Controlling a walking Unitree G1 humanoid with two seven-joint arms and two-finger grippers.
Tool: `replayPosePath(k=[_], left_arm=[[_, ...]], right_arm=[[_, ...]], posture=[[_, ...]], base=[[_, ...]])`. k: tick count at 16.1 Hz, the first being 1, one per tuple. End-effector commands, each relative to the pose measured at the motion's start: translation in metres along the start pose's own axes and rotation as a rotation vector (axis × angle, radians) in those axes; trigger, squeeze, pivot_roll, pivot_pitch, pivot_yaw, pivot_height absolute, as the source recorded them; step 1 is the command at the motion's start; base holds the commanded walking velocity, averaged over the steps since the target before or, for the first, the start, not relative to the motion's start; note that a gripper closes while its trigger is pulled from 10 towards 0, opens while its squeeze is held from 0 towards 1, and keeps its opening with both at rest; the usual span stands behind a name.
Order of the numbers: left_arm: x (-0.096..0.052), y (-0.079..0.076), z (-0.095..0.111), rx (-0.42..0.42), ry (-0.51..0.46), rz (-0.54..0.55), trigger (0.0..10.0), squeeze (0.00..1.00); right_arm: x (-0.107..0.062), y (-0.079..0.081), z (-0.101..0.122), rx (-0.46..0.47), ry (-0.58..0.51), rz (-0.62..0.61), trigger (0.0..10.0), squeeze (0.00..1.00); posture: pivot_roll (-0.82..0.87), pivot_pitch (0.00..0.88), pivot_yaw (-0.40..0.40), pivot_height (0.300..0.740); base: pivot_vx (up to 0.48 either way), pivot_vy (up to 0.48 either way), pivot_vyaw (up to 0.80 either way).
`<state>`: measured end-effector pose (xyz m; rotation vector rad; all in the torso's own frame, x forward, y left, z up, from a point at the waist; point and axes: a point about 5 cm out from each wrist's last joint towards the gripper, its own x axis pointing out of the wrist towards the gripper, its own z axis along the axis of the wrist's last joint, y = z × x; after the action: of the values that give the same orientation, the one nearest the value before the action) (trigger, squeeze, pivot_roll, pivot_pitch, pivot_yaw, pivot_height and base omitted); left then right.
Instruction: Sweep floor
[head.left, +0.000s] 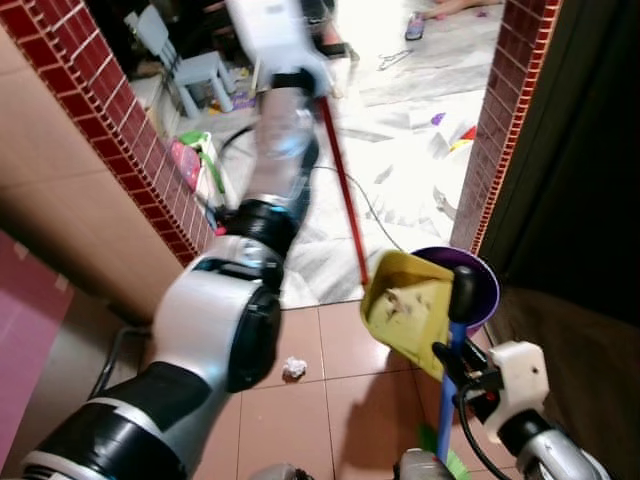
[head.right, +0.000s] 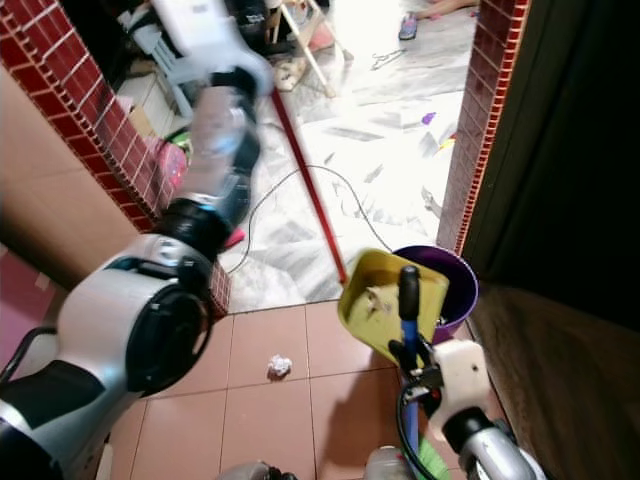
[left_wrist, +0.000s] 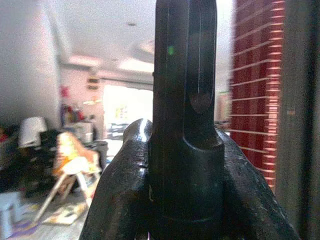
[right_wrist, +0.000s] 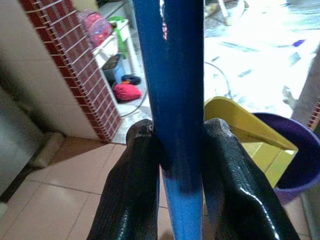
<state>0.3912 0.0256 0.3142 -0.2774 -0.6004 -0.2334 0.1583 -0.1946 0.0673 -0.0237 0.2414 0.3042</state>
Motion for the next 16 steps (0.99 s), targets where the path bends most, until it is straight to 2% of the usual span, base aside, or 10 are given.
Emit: replayPosePath(k=[1,3,7,8,10,11,12,14,16], left_arm=[[0.006,-0.006,0.013,0.052,-0.078,-0.048,10.0,0.00],[0.004,-0.010,0.011,0.063,-0.079,-0.068,10.0,0.00],[-0.013,-0.039,0.005,0.195,-0.179,-0.228,10.0,0.00],[-0.012,-0.037,0.003,0.186,-0.156,-0.205,10.0,0.00],[-0.005,-0.019,0.000,0.132,-0.076,-0.064,10.0,0.00],[-0.001,-0.005,0.003,0.157,-0.069,0.016,10.0,0.00],[0.003,0.016,0.009,0.149,-0.067,0.113,10.0,0.00],[0.007,0.042,0.015,0.133,-0.061,0.229,10.0,0.00],[0.002,0.073,0.018,0.155,-0.053,0.342,10.0,0.00]], right_arm=[[-0.002,0.010,0.000,0.050,-0.021,0.022,10.0,0.00],[-0.004,0.010,-0.001,0.046,-0.019,0.012,10.0,0.00],[-0.005,0.013,0.001,0.026,-0.032,0.009,10.0,0.00],[-0.005,0.012,0.001,0.022,-0.028,0.013,10.0,0.00],[-0.004,0.011,-0.001,0.026,-0.021,0.019,10.0,0.00],[-0.002,0.009,-0.002,0.033,-0.013,0.032,10.0,0.00],[0.001,0.009,-0.003,0.037,-0.003,0.051,10.0,0.00],[0.006,0.007,-0.006,0.047,0.009,0.079,10.0,0.00],[0.015,0.004,-0.008,0.048,0.022,0.106,10.0,0.00]], posture=[[-0.39,0.018,0.238,0.740],[-0.39,0.019,0.238,0.740],[-0.39,0.017,0.236,0.740],[-0.40,0.014,0.233,0.740],[-0.39,0.003,0.223,0.740],[-0.38,0.000,0.214,0.740],[-0.38,0.000,0.207,0.740],[-0.35,0.000,0.187,0.740],[-0.32,0.000,0.161,0.740]], base=[[0.000,0.000,0.00],[0.000,0.000,0.00],[0.000,0.000,0.00],[0.000,0.000,0.00],[0.000,0.000,0.00],[0.000,0.000,0.00],[0.000,0.000,0.00],[0.000,0.000,0.00],[0.000,0.000,0.00]])
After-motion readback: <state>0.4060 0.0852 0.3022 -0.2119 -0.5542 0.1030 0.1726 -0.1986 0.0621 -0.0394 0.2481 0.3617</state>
